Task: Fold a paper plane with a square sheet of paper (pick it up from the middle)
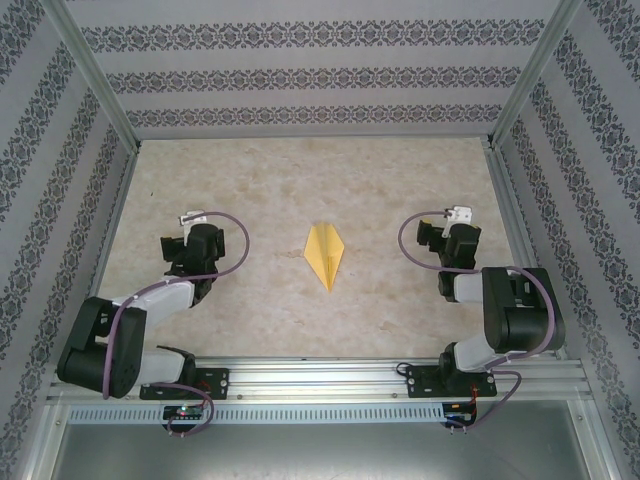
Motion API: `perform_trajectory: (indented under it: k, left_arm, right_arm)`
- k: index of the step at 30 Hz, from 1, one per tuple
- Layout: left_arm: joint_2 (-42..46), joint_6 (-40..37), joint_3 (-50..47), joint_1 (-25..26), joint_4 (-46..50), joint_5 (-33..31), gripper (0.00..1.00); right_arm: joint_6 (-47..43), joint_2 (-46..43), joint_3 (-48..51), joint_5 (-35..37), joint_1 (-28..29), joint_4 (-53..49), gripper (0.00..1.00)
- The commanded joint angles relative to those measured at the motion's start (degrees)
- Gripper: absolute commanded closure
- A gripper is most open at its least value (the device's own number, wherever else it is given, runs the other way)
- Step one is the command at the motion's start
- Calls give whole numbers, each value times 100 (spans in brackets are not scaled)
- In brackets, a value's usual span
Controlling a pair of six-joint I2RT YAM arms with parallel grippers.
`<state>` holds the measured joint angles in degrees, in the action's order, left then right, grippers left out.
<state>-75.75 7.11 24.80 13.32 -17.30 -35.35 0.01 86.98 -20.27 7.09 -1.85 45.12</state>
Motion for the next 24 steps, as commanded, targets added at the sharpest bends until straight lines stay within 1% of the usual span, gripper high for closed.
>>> perform_trajectory:
  k: [1, 3, 5, 7, 9, 10, 12, 13, 14, 15, 16, 17, 19, 20, 21, 22, 24]
  left_arm:
    - [-113, -431, -190, -246, -1746, 616, 0]
    - [-277, -495, -150, -373, -1975, 940, 0]
    - [-426, -534, -118, -508, -2190, 1249, 0]
    - [-720, -555, -180, -578, -2679, 1308, 0]
    - [-1033, -657, -178, -637, -2962, 1674, 0]
    - [-1073, -737, -96, -638, -2773, 1966, 0]
    - [-1181, -745, -26, -743, -2738, 2290, 0]
    - [-1236, -697, -106, -860, -2912, 2555, 0]
    - [-1443, -745, -253, -893, -3485, 2692, 0]
    - [-1445, -735, -245, -894, -3427, 2696, 0]
    - [-1310, -716, -145, -893, -2984, 2704, 0]
    - [-1417, -745, -227, -893, -3374, 2692, 0]
    - [-1347, -726, -167, -893, -3110, 2682, 0]
    - [-1409, -735, -223, -886, -3319, 2634, 0]
    - [-1339, -674, -211, -840, -3169, 2385, 0]
    - [-1384, -648, -281, -792, -3409, 2120, 0]
    - [-1336, -660, -239, -779, -3249, 2161, 0]
  right_arm:
    - [58, 23, -95, -194, 84, 937, 2]
    - [16, -126, -189, -104, 139, 455, 2]
    - [18, -44, -141, -120, 134, 706, 2]
    - [17, -109, -184, -114, 141, 513, 2]
    - [16, -74, -162, -112, 135, 619, 2]
    - [19, -91, -174, -112, 134, 568, 2]
    - [8, -86, -171, -113, 130, 588, 2]
    - [23, -88, -168, -112, 140, 582, 2]
    - [20, -97, -178, -119, 134, 560, 2]
    - [16, -92, -174, -116, 137, 572, 2]
    - [16, -93, -177, -112, 136, 577, 2]
    - [13, -93, -174, -113, 141, 577, 2]
    - [15, -89, -177, -113, 134, 569, 2]
    - [18, -93, -171, -116, 135, 576, 2]
    - [22, -93, -168, -114, 133, 572, 2]
    - [15, -93, -177, -114, 135, 572, 2]
    - [20, -93, -171, -114, 132, 568, 2]
